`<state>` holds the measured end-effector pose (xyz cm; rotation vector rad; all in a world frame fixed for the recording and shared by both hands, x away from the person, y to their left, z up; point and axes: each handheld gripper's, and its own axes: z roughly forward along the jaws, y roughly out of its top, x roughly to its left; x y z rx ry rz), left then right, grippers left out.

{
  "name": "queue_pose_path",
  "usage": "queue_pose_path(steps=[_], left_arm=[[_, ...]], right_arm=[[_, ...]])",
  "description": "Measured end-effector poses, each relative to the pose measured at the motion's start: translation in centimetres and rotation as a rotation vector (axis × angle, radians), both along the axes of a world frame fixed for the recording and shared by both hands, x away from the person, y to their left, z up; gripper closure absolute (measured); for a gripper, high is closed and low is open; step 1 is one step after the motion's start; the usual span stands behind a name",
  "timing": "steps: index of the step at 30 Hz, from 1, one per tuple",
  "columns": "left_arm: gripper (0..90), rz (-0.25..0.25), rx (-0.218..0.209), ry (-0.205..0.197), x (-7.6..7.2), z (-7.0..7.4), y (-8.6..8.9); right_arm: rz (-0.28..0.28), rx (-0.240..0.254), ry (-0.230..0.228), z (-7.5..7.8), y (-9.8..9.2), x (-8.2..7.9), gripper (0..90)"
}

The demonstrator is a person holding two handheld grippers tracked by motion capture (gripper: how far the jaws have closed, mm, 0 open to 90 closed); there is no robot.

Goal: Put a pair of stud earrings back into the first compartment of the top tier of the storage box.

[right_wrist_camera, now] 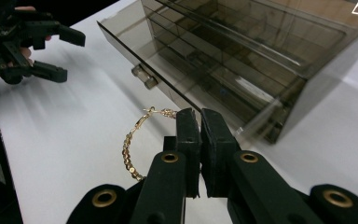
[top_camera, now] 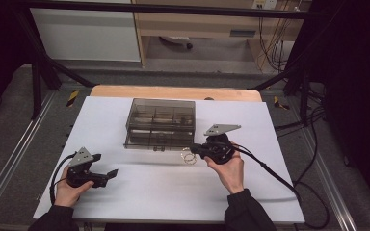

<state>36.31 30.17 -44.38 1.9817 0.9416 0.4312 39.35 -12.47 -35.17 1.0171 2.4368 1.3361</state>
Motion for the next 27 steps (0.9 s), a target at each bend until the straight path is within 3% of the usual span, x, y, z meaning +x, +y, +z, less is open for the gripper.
queue_pose_path(steps=[27], left_arm=[[5.0,-0.001,-0.005,-0.002,0.0,0.1,0.1]], right_arm=[[-0.007,0.012,-0.029,0.6,9.7,4.0,87.1]])
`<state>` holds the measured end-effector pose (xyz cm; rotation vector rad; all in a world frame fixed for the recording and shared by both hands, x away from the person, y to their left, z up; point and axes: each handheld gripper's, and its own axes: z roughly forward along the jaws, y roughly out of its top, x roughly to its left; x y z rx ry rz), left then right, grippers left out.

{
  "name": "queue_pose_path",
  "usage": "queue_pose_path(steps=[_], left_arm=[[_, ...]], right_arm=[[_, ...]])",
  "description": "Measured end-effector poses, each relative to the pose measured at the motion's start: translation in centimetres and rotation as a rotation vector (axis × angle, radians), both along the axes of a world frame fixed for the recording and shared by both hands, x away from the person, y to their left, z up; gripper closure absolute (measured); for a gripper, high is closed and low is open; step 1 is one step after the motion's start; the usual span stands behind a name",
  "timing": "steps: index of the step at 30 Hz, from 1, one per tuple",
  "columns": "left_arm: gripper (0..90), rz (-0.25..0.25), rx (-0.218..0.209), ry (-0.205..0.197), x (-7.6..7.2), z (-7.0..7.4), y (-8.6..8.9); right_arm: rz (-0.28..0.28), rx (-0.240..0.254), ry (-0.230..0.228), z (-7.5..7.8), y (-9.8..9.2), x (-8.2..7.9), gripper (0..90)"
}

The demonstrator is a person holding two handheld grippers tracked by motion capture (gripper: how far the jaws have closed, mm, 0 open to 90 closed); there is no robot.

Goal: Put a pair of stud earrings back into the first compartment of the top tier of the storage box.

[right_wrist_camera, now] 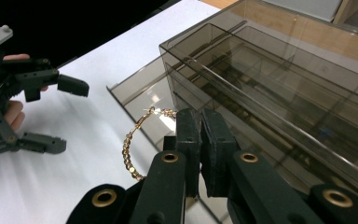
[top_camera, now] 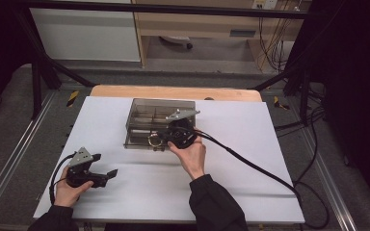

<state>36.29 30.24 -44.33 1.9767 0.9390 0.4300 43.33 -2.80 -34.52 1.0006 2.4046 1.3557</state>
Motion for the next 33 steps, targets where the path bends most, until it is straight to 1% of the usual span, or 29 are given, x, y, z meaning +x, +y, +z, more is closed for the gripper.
queue_pose_path(steps=[1,2,4,8,9,10,11,12,15,20,25,26,27,30,33], left_arm=[[5.0,0.0,0.0,0.0,0.0,0.0,0.0],[5.0,0.0,0.0,0.0,0.0,0.0,0.0],[5.0,-0.001,0.001,0.0,0.0,0.0,0.0],[5.0,-0.002,0.0,0.001,0.0,0.0,0.0],[5.0,-0.002,0.0,0.001,0.0,0.0,0.0],[5.0,-0.003,0.0,0.001,0.0,0.0,0.0],[5.0,-0.003,0.0,0.001,0.0,0.0,0.0],[5.0,-0.004,0.001,0.002,0.0,0.0,0.0],[5.0,-0.004,0.001,0.002,0.0,0.0,-0.1],[5.0,-0.002,-0.001,0.001,0.0,0.0,0.0],[5.0,-0.003,-0.001,0.001,0.0,0.0,0.0],[5.0,-0.004,-0.001,0.001,0.0,0.0,0.0],[5.0,-0.004,-0.001,0.001,0.0,0.0,0.0],[5.0,-0.003,-0.002,0.0,0.0,0.0,0.0],[5.0,-0.003,-0.002,-0.001,0.0,0.0,-0.1]], right_arm=[[0.0,0.0,0.0,0.0,0.0,0.0,87.1],[-0.003,0.0,-0.003,0.0,0.6,0.3,87.1],[-0.004,0.002,-0.002,-0.1,0.8,0.4,87.1],[-0.011,-0.001,-0.003,-0.1,2.2,1.3,87.1],[-0.011,-0.001,-0.003,-0.1,2.2,1.3,87.1],[-0.013,-0.006,-0.004,-0.2,2.7,1.6,87.1],[-0.013,-0.006,-0.004,-0.2,2.7,1.6,87.1],[-0.015,-0.008,-0.004,-0.3,3.2,1.8,87.1],[-0.019,-0.005,0.004,-0.5,3.5,2.1,87.1],[-0.016,-0.018,0.008,-1.3,4.8,2.7,87.0],[-0.021,-0.021,0.021,-1.9,5.2,3.1,87.0],[-0.021,-0.027,0.026,-2.2,5.3,3.3,87.0],[-0.021,-0.027,0.026,-2.2,5.3,3.3,87.0],[-0.006,-0.029,0.024,-2.9,5.6,3.4,86.7],[0.0,-0.028,0.02,-3.1,5.7,3.4,86.4]])
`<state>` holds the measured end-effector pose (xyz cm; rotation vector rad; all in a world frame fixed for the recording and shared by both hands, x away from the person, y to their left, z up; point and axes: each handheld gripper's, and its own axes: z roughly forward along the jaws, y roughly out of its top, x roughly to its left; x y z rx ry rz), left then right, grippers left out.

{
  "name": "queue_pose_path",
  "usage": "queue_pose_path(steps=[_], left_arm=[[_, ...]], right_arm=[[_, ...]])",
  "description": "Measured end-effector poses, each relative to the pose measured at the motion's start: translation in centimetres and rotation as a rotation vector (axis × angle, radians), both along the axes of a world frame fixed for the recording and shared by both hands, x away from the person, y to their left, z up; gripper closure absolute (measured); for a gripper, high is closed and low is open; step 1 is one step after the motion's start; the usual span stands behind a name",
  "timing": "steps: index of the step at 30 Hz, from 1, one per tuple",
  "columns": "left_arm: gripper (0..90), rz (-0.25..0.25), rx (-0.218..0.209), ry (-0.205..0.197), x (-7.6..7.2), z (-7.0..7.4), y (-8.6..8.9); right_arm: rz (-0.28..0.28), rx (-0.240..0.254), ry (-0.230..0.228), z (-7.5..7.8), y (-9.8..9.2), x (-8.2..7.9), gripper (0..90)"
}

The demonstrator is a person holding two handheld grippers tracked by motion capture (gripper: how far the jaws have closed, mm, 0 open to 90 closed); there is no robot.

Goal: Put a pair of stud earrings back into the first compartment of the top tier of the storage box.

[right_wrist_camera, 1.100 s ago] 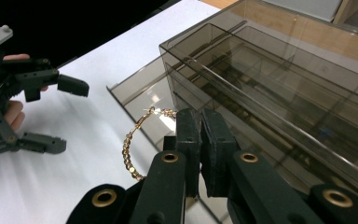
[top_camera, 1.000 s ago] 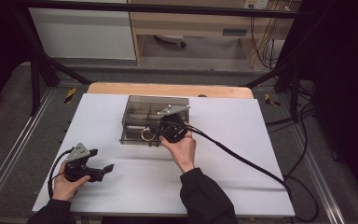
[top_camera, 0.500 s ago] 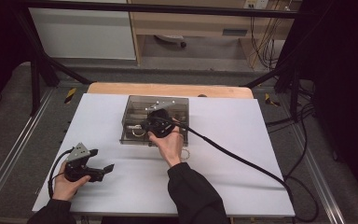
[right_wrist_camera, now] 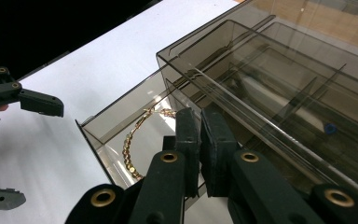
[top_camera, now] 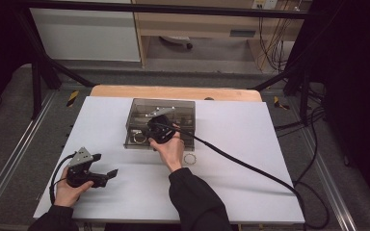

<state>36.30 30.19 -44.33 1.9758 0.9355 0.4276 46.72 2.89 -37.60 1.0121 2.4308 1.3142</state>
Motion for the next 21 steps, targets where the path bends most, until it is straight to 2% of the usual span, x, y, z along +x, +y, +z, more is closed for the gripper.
queue_pose_path(steps=[7,8,12,13,16,17,18,19,20,21], left_arm=[[5.0,-0.001,0.0,-0.001,0.0,0.0,0.0],[5.0,0.0,0.001,-0.001,0.0,0.0,0.0],[5.0,0.0,0.0,-0.001,0.0,0.0,0.0],[5.0,-0.001,0.001,-0.001,0.0,0.0,0.0],[5.0,-0.002,0.003,0.0,0.0,0.0,0.0],[5.0,-0.002,0.004,0.001,0.0,0.0,0.0],[5.0,-0.002,0.004,0.001,0.0,0.0,0.0],[5.0,-0.001,0.005,0.002,0.0,0.0,0.0],[5.0,-0.001,0.005,0.002,0.0,0.0,0.0],[5.0,-0.001,0.005,0.001,0.0,0.0,0.0]], right_arm=[[0.009,0.018,-0.004,0.5,-0.2,-0.2,78.2],[0.01,0.017,-0.031,1.0,-0.5,-0.6,74.5],[0.018,0.02,-0.049,1.9,-0.9,-1.1,68.3],[0.019,0.019,-0.057,2.5,-1.5,-1.5,61.9],[0.023,0.028,-0.063,3.0,-2.1,-1.9,57.3],[0.024,0.035,-0.062,3.4,-2.9,-2.2,50.8],[0.024,0.035,-0.062,3.4,-2.9,-2.2,50.8],[0.024,0.024,-0.067,3.7,-3.6,-2.5,45.2],[0.024,0.024,-0.067,3.7,-3.6,-2.5,45.2],[0.02,0.025,-0.075,3.8,-4.5,-2.8,40.0]])
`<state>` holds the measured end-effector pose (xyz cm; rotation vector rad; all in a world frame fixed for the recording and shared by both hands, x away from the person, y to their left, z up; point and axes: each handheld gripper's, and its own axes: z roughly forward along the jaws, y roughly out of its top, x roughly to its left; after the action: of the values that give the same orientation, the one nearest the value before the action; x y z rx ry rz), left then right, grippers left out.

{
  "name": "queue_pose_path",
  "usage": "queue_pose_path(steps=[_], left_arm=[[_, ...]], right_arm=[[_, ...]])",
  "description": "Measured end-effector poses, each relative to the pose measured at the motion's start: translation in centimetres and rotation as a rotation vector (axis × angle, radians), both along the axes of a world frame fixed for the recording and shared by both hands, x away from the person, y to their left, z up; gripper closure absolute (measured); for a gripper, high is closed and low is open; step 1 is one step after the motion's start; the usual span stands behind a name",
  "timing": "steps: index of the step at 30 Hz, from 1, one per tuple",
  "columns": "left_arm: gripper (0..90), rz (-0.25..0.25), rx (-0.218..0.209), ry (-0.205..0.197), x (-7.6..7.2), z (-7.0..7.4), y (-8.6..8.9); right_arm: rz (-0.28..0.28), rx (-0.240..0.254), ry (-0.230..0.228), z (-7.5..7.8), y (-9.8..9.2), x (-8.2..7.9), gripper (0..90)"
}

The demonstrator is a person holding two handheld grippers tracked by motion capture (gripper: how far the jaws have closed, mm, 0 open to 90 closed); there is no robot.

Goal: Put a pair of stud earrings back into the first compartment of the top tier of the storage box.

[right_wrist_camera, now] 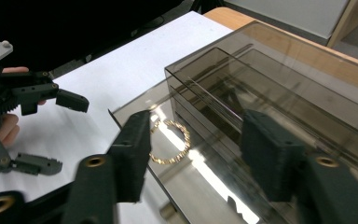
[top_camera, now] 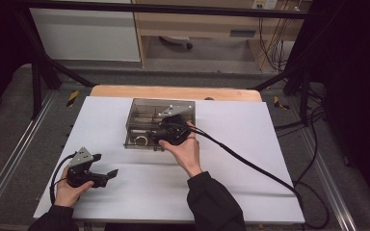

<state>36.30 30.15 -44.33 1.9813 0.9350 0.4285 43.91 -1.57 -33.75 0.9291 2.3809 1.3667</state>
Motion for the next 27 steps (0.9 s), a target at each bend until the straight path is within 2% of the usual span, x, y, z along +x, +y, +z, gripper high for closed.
queue_pose_path(steps=[3,4,5,6,7,12,13,16,19,20,24,27], left_arm=[[5.0,0.0,0.001,0.0,0.0,0.0,0.0],[5.0,0.0,0.002,0.001,0.0,0.0,0.0],[5.0,0.0,0.002,0.001,0.0,0.0,0.0],[5.0,0.0,0.002,0.001,0.0,0.0,-0.1],[5.0,0.0,0.002,0.001,0.0,0.0,-0.1],[5.0,0.001,0.003,0.002,0.0,0.0,-0.1],[5.0,0.001,0.003,0.002,0.0,0.0,-0.1],[5.0,0.0,0.004,0.003,0.0,-0.1,-0.1],[5.0,0.0,0.005,0.003,0.0,-0.1,-0.1],[5.0,0.0,0.007,0.004,0.0,-0.1,-0.1],[5.0,0.001,0.005,0.003,0.0,-0.1,-0.1],[5.0,0.0,0.008,0.003,0.0,-0.1,-0.1]], right_arm=[[-0.007,0.004,-0.005,0.1,-0.9,-0.3,35.1],[-0.01,0.004,-0.013,0.2,-1.8,-0.5,28.8],[-0.01,0.004,-0.013,0.2,-1.8,-0.5,28.8],[-0.019,-0.001,-0.018,0.3,-2.7,-0.7,24.1],[-0.019,-0.001,-0.018,0.3,-2.7,-0.7,24.1],[-0.047,0.007,-0.024,0.4,-5.5,-1.5,11.5],[-0.047,0.007,-0.024,0.4,-5.5,-1.5,11.5],[-0.075,0.02,-0.026,0.4,-7.5,-2.1,8.1],[-0.081,0.022,-0.027,0.4,-8.4,-2.3,6.2],[-0.089,0.014,-0.024,0.3,-9.2,-2.5,4.9],[-0.095,0.007,-0.025,0.0,-10.2,-2.9,4.1],[-0.11,-0.004,-0.023,-0.7,-11.6,-3.5,3.6]])
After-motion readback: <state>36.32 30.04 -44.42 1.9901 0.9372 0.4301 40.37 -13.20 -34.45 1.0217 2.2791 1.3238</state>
